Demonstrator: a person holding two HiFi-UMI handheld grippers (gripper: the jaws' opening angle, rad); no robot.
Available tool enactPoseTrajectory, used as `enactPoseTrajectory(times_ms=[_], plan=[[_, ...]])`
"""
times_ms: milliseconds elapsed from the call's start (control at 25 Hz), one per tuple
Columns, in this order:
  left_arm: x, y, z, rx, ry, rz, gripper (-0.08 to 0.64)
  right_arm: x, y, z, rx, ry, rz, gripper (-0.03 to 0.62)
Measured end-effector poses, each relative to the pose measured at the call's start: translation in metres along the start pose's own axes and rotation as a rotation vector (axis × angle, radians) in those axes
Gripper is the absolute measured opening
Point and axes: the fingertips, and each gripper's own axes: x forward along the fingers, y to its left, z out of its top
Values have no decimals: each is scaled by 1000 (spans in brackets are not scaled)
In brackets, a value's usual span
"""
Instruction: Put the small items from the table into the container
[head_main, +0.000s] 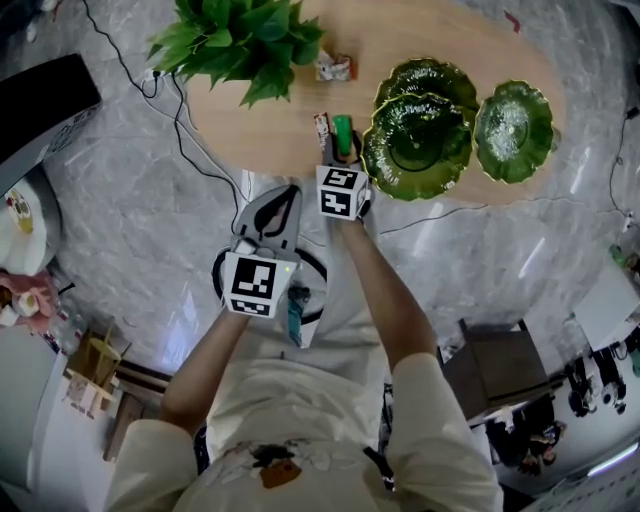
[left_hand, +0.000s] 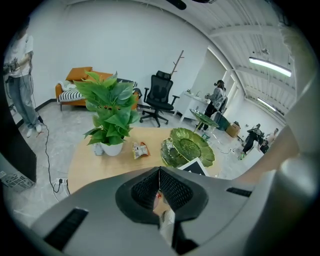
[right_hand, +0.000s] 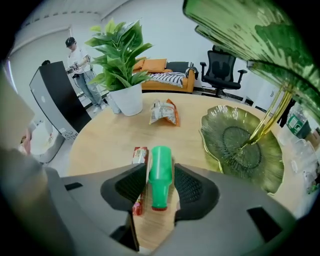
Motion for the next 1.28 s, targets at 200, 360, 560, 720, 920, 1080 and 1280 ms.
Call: enactPoseTrajectory(times_ms=[200,360,560,720,920,1080,1280], plan=[[1,3,-5,-2,5,5,8,6,2,-5,-13,7,-3,160],[1,5,-7,-3,6,5,8,7,3,-6,-30,17,-5,155],[-3,5,-4,3,2,4,8,1,5,-3,-24,2,-2,153],[-5,6,-2,6,-4,6,8,-7,8,1,-22,-15,4,153],[-9,6,1,5,-7,9,8,-18,17,1,-15,-23,23,153],[-11,6,4,11,-8,11,8,-28,22,5,-14,-39,37,153],[-14,9,6,-13,-1,6,8,-45,30,6,-33,-42,58,153]])
